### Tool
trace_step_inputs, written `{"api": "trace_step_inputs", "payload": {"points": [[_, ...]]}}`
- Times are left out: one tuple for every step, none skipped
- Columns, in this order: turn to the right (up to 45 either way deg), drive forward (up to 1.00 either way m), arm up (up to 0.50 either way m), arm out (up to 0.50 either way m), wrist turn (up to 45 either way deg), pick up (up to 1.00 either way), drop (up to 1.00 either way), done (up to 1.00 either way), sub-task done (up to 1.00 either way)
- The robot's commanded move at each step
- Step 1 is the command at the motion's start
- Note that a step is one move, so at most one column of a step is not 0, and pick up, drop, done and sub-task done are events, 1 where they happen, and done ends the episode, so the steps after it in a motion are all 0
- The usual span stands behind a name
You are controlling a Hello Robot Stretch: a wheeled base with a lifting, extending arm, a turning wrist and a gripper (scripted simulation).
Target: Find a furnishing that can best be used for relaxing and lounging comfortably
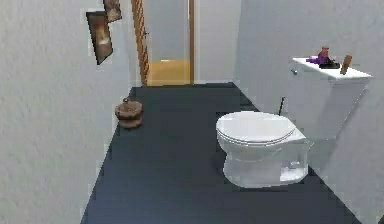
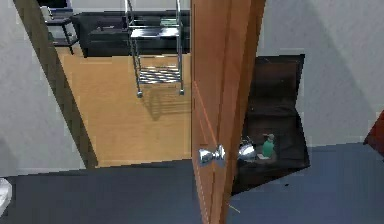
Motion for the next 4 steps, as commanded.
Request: {"api": "trace_step_inputs", "payload": {"points": [[33.0, 0.00, 0.00, 0.00, 0.0, 0.00, 0.00, 0.00, 0.00], [0.0, 0.40, 0.00, 0.00, 0.0, 0.00, 0.00, 0.00, 0.00], [45.0, 0.00, 0.00, 0.00, 0.0, 0.00, 0.00, 0.00, 0.00], [6.0, 0.00, 0.00, 0.00, 0.0, 0.00, 0.00, 0.00, 0.00]]}}
